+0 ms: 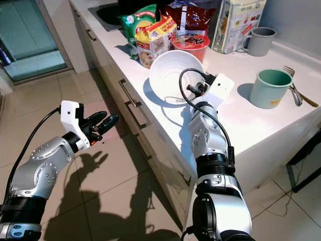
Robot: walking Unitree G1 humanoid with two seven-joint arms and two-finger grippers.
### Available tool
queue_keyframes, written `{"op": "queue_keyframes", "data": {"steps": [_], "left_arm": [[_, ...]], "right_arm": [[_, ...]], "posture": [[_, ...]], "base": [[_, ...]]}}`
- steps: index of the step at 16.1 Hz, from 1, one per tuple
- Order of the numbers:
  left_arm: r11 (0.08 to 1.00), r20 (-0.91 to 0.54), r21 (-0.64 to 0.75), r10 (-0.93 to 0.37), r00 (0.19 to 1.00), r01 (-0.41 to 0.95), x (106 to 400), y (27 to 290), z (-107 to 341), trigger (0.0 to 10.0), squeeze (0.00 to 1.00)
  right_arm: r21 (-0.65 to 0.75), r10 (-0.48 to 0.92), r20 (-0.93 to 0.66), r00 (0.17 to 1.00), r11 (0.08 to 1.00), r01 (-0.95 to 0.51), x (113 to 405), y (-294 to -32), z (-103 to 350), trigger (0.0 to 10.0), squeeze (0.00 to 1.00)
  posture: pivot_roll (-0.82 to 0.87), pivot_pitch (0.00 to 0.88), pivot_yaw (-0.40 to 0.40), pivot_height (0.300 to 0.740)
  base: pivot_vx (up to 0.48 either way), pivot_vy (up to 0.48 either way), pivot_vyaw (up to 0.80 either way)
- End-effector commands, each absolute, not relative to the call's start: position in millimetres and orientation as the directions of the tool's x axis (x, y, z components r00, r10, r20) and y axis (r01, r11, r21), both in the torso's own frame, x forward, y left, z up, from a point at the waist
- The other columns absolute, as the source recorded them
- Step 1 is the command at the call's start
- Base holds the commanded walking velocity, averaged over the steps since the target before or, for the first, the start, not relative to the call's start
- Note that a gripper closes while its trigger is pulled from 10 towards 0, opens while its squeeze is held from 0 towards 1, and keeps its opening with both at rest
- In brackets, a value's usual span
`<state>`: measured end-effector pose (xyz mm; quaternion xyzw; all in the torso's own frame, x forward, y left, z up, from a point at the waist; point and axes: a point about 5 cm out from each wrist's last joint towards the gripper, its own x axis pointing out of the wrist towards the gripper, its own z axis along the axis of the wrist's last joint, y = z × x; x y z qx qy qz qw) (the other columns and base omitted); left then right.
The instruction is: Setting the table
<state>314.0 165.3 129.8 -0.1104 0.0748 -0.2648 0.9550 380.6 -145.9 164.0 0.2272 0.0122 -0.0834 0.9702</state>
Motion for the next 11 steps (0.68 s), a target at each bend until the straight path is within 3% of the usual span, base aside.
{"op": "queue_keyframes", "data": {"steps": [1,11], "left_arm": [[0.841,-0.088,-0.221,-0.522,0.848,0.494,316,167,133,10.0,0.00],[0.842,-0.081,-0.218,-0.520,0.850,0.494,320,166,136,10.0,0.00]], "right_arm": [[0.430,-0.163,-0.109,0.981,0.882,0.195,378,-145,154,0.0,0.00],[0.432,-0.146,0.019,0.989,0.894,0.124,372,-143,183,0.0,0.00]], "posture": [[0.03,0.000,0.114,0.740],[0.03,0.000,0.117,0.740]], "base": [[0.000,0.000,0.00],[0.000,0.000,0.00]]}}
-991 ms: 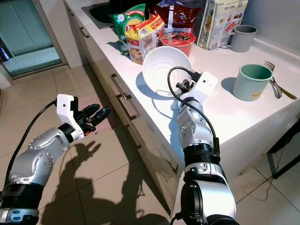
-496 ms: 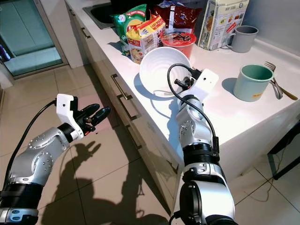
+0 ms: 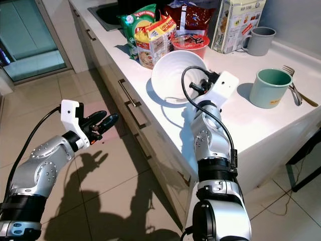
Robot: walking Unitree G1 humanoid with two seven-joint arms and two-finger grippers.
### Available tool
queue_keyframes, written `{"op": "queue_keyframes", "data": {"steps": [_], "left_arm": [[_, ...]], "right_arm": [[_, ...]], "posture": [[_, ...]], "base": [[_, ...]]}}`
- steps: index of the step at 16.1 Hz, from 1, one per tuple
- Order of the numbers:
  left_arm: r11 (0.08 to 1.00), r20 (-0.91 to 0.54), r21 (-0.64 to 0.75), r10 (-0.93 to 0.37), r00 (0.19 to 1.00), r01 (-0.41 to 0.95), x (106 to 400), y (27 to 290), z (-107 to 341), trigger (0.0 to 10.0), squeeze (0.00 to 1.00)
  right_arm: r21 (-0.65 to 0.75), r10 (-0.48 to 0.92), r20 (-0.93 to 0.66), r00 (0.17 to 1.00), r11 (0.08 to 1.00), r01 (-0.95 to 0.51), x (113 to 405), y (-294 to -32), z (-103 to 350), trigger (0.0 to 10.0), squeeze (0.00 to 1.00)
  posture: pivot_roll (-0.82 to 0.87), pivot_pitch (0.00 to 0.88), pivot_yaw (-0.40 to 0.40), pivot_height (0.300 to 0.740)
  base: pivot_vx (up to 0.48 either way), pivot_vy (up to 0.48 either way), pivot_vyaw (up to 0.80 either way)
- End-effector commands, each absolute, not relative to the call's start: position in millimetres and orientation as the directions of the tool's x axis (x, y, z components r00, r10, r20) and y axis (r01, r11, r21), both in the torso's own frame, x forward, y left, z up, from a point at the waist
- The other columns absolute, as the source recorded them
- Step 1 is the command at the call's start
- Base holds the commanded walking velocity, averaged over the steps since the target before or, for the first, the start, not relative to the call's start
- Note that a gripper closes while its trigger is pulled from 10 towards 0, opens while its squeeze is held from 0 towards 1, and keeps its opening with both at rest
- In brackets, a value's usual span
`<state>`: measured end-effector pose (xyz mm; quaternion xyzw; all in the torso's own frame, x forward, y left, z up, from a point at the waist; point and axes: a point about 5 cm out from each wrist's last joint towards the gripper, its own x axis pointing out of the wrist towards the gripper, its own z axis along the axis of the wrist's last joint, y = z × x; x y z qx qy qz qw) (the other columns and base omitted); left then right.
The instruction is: Setting the table
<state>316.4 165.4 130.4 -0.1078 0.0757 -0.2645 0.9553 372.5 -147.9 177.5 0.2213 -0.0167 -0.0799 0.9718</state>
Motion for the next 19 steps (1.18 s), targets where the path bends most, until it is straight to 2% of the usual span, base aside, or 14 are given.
{"op": "queue_keyframes", "data": {"steps": [1,6,9,11,12,13,14,15,19], "left_arm": [[0.842,-0.079,-0.217,-0.519,0.851,0.493,320,167,137,10.0,0.00],[0.846,-0.057,-0.203,-0.512,0.857,0.492,327,169,147,10.0,0.00],[0.852,0.009,-0.151,-0.506,0.863,0.501,338,169,172,10.0,0.00],[0.843,0.081,-0.165,-0.505,0.859,0.512,342,171,187,10.0,0.00],[0.842,0.060,-0.127,-0.521,0.852,0.524,344,169,188,0.0,0.60],[0.843,0.042,-0.114,-0.525,0.850,0.526,345,167,187,0.0,0.55],[0.845,0.038,-0.113,-0.523,0.852,0.523,346,167,187,0.0,0.32],[0.846,0.036,-0.109,-0.522,0.852,0.523,347,166,187,0.0,0.00],[0.841,0.040,-0.092,-0.532,0.846,0.533,349,164,189,0.0,0.00]], "right_arm": [[0.435,-0.142,0.025,0.990,0.893,0.117,370,-143,186,0.0,0.00],[0.465,-0.139,0.028,0.990,0.878,0.110,362,-145,194,0.0,0.00],[0.459,-0.130,0.021,0.991,0.882,0.105,356,-144,191,0.0,0.00],[0.454,-0.117,0.024,0.993,0.886,0.093,353,-142,190,0.0,0.00],[0.455,-0.109,0.025,0.994,0.886,0.086,351,-141,190,0.0,0.00],[0.453,-0.107,0.023,0.994,0.887,0.085,350,-141,190,0.0,0.00],[0.455,-0.108,0.020,0.994,0.887,0.087,349,-141,189,0.0,0.00],[0.456,-0.108,0.018,0.994,0.885,0.088,348,-140,189,0.0,0.00],[0.455,-0.105,0.011,0.994,0.886,0.089,347,-140,188,0.0,0.00]], "posture": [[0.03,0.000,0.117,0.740],[0.02,0.000,0.118,0.740],[0.02,0.000,0.116,0.740],[0.02,0.000,0.117,0.740],[0.02,0.000,0.120,0.740],[0.02,0.000,0.121,0.740],[0.02,0.000,0.122,0.740],[0.02,0.000,0.124,0.740],[0.01,0.000,0.125,0.740]], "base": [[0.000,0.000,0.00],[0.000,0.000,0.00],[0.000,0.000,0.00],[0.000,0.000,0.00],[0.000,0.000,0.00],[0.000,0.000,0.00],[0.000,0.000,0.00],[0.000,0.000,0.00],[0.000,0.000,0.00]]}}
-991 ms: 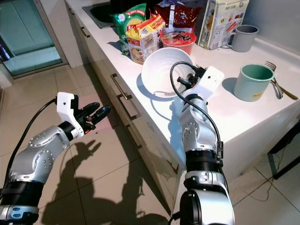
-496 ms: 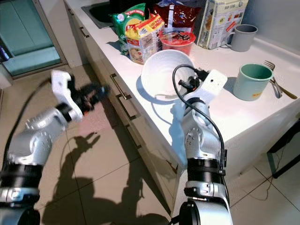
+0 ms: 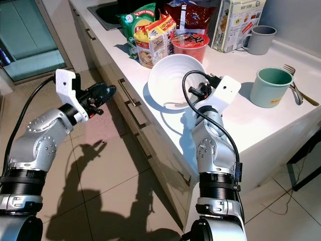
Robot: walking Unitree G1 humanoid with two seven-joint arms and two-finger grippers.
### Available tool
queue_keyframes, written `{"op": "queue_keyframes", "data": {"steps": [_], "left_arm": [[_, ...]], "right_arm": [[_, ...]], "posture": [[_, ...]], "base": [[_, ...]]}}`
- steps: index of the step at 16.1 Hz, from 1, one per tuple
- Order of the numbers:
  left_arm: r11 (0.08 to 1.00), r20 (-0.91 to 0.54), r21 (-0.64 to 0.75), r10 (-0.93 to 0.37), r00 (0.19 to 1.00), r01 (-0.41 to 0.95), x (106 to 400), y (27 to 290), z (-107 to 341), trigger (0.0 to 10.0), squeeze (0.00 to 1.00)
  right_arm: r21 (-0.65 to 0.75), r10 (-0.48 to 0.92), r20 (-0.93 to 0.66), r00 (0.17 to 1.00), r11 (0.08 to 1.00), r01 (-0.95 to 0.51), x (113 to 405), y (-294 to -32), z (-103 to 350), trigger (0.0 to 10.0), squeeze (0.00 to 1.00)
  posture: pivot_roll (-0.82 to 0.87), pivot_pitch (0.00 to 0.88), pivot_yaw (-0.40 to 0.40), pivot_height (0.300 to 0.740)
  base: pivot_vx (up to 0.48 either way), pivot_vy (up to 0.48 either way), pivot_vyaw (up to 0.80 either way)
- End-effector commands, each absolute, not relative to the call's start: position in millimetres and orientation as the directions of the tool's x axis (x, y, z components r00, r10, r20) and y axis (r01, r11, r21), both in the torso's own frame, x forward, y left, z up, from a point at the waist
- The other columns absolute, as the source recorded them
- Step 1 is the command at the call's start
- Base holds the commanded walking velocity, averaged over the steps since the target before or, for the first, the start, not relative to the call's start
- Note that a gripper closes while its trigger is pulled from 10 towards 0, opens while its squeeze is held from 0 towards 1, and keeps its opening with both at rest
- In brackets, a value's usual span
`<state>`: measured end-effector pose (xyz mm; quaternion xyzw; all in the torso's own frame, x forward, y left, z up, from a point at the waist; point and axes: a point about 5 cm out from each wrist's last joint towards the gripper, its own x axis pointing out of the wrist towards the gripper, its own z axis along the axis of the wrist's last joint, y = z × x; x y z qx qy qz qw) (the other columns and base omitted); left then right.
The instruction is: Setting the table
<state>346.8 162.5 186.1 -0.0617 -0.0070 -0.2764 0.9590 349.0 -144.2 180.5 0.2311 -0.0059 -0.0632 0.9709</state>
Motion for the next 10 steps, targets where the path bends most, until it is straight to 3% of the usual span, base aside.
{"op": "queue_keyframes", "data": {"steps": [1,3,4,5,10], "left_arm": [[0.843,0.041,-0.084,-0.530,0.847,0.532,349.6,164.1,188.8,0.0,0.00],[0.855,0.024,-0.068,-0.514,0.857,0.515,351.5,164.6,187.2,0.0,0.00],[0.854,0.006,-0.061,-0.517,0.856,0.516,352.2,164.1,186.1,2.7,0.00],[0.853,-0.002,-0.065,-0.518,0.855,0.517,352.8,163.4,185.1,10.0,1.00],[0.841,-0.030,-0.093,-0.538,0.843,0.533,351.5,160.8,179.1,10.0,1.00]], "right_arm": [[0.455,-0.105,0.011,0.994,0.886,0.088,347.2,-139.7,188.2,0.0,0.00],[0.456,-0.104,0.009,0.994,0.886,0.089,347.0,-139.5,188.0,0.0,0.00],[0.455,-0.103,0.004,0.995,0.886,0.090,347.1,-139.2,187.4,0.0,0.00],[0.457,-0.095,0.005,0.995,0.886,0.082,347.1,-138.4,187.2,0.0,0.00],[0.457,-0.083,0.007,0.996,0.887,0.071,345.9,-136.9,186.8,0.0,0.00]], "posture": [[0.01,0.000,0.125,0.740],[0.01,0.000,0.126,0.740],[0.01,0.000,0.127,0.740],[0.01,0.000,0.128,0.740],[0.01,0.000,0.128,0.740]], "base": [[0.000,0.000,0.00],[0.000,0.000,0.00],[0.000,0.000,0.00],[0.000,0.000,0.00],[0.000,0.000,0.00]]}}
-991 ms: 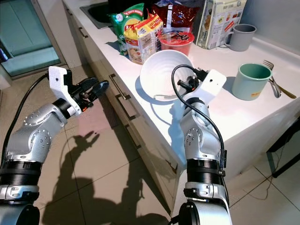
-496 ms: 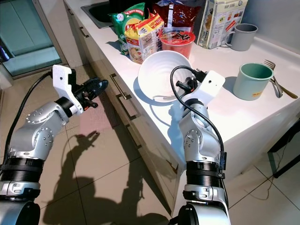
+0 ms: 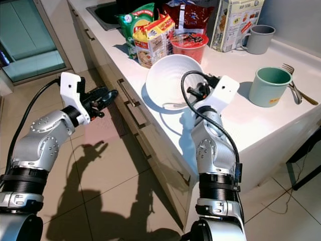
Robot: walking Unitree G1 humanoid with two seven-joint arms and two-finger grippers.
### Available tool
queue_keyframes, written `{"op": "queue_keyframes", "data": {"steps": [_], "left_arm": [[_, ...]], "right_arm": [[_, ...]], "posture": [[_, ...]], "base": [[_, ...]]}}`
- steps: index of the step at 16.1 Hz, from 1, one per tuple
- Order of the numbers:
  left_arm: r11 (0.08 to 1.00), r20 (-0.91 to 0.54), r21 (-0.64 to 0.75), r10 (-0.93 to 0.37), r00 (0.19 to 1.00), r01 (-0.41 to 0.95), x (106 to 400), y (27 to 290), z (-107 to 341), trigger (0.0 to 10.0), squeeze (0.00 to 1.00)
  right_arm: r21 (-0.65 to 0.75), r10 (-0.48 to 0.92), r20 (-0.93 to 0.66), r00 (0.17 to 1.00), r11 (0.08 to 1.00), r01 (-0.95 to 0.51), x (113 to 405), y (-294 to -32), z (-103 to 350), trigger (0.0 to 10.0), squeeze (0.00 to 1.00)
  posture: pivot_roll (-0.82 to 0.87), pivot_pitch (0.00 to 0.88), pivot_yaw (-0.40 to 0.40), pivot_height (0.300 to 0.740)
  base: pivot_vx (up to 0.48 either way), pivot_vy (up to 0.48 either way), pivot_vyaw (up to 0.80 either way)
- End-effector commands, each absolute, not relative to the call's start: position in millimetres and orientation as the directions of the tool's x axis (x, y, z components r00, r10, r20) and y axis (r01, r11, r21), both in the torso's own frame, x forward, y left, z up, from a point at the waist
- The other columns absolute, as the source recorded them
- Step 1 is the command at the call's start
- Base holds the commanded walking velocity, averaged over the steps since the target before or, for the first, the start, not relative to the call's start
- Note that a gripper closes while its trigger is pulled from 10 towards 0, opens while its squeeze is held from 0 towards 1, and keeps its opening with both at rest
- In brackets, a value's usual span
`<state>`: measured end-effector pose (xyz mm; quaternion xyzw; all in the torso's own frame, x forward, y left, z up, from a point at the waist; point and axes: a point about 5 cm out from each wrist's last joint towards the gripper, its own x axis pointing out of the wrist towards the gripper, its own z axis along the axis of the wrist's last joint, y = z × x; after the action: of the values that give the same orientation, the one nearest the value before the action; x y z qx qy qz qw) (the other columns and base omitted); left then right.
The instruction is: Setting the table
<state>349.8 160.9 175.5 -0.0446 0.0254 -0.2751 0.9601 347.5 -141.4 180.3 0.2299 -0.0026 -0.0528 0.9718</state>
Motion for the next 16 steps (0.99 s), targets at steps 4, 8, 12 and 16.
{"op": "queue_keyframes", "data": {"steps": [4,8,12,16], "left_arm": [[0.828,-0.042,-0.116,-0.556,0.830,0.549,350.3,159.4,175.7,10.0,1.00],[0.800,-0.042,-0.205,-0.583,0.812,0.564,350.2,157.0,174.1,10.0,1.00],[0.780,-0.033,-0.299,-0.585,0.811,0.550,353.1,157.3,174.0,10.0,1.00],[0.784,-0.036,-0.283,-0.584,0.811,0.553,354.2,155.0,174.9,10.0,1.00]], "right_arm": [[0.454,-0.080,0.004,0.997,0.888,0.070,345.9,-136.4,185.8,0.0,0.00],[0.452,-0.070,0.008,0.998,0.890,0.059,346.2,-135.5,186.1,0.0,0.00],[0.456,-0.062,0.009,0.998,0.888,0.051,345.8,-135.5,185.9,0.0,0.00],[0.455,-0.056,0.014,0.998,0.889,0.043,346.0,-135.4,186.7,0.0,0.00]], "posture": [[0.01,0.000,0.125,0.740],[0.01,0.000,0.125,0.740],[0.00,0.000,0.125,0.740],[0.00,0.000,0.126,0.740]], "base": [[0.000,0.000,0.00],[0.000,0.000,0.00],[0.000,0.000,0.00],[0.000,0.000,0.00]]}}
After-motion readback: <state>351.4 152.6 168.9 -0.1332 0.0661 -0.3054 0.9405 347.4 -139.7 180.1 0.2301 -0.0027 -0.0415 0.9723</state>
